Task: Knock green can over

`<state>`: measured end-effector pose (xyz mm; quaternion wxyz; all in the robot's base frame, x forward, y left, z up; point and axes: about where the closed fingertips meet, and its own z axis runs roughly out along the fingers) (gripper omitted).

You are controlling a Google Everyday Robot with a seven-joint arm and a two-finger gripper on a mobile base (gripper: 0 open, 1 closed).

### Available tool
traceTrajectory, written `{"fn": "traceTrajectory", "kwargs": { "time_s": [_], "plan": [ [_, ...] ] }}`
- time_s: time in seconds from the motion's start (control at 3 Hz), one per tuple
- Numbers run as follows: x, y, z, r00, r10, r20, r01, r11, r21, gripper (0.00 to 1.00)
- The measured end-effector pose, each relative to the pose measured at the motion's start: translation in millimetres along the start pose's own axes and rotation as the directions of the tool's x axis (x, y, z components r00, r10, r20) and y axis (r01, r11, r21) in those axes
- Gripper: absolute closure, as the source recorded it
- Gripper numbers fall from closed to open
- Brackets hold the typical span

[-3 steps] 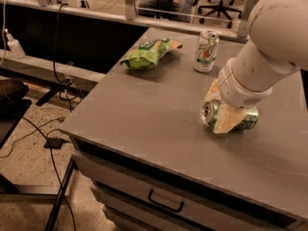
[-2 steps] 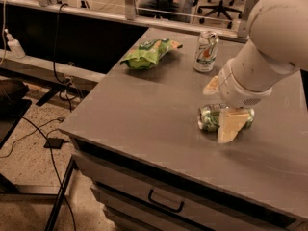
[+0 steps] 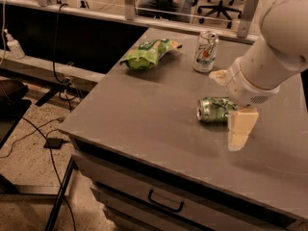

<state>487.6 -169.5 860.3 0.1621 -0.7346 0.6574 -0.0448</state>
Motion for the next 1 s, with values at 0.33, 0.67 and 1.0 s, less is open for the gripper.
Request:
{"fn": "traceTrajectory", "kwargs": {
  "time_s": [0.33,0.67,1.0],
  "plan": [
    [28,4,-4,0.993,0.096,0.067,-0.094,0.9951,-0.031,0.0],
    [58,11,-20,0.969,0.203,0.141,-0.2,0.9791,-0.035,0.0],
    [57,11,-22,0.966,0.209,0.151,-0.206,0.9779,-0.033,0.0]
  ]
}}
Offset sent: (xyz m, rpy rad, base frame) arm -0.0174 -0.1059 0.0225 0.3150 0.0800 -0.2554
